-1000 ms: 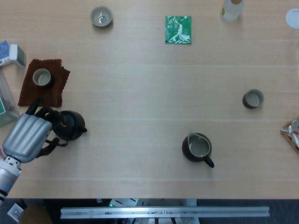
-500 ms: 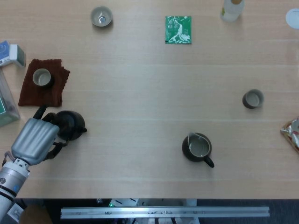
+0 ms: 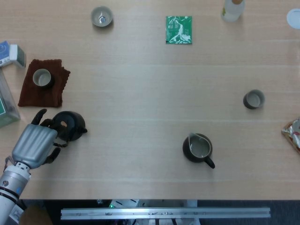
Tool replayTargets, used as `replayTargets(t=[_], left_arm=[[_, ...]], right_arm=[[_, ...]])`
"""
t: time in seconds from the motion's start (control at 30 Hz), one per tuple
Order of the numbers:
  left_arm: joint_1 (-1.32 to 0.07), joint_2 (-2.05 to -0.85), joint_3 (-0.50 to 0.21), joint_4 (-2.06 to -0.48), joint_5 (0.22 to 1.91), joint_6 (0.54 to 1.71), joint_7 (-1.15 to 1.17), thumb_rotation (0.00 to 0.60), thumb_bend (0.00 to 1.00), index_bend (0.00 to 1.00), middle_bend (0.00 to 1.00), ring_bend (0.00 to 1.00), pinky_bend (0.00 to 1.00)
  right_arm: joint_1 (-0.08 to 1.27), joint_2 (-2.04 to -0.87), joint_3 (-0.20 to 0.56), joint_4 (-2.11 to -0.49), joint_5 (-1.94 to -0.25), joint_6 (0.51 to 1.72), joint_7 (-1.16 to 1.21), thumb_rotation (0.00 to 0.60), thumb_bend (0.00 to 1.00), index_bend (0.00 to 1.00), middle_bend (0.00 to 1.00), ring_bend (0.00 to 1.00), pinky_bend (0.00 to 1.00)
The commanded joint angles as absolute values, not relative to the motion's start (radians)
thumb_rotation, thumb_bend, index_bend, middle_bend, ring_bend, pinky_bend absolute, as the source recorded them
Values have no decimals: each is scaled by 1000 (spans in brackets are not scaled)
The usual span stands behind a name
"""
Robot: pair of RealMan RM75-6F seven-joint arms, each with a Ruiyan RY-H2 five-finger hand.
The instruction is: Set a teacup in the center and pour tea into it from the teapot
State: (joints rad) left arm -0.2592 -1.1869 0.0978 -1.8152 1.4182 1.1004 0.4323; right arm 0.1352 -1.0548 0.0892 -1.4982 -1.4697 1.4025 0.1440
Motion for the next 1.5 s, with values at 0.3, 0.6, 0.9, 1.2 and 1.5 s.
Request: replayTargets(t=[0.3, 0.6, 0.9, 1.2, 1.5], left_arm=[[-257, -1207, 109, -1796, 1403, 1098, 418, 600, 354, 373, 387, 273, 67], [-254, -1219, 122, -1778, 1403, 1097, 406, 600, 354, 387, 398, 278, 68], [-250, -1231, 130, -1763, 1403, 1099, 392, 600, 354, 396, 409, 281, 67], [-243, -1244, 137, -1749, 1403, 1105, 382, 600, 354, 396, 412, 282, 68], [-235, -1260, 144, -1720, 1401, 1107, 364, 600, 354, 399, 414, 282, 68]], right_arm=[[134, -1050, 90, -1505, -1471, 1409, 141, 600, 106, 318, 314, 168, 233], [129, -1047, 88, -1513, -1469, 1413, 136, 600, 106, 318, 314, 168, 233], [124, -1044, 86, -1518, -1470, 1419, 134, 600, 106, 318, 314, 168, 233], [120, -1043, 83, -1521, -1473, 1423, 138, 600, 106, 318, 314, 168, 233], [115, -1042, 82, -1524, -1471, 1427, 138, 600, 106, 318, 314, 168, 233]])
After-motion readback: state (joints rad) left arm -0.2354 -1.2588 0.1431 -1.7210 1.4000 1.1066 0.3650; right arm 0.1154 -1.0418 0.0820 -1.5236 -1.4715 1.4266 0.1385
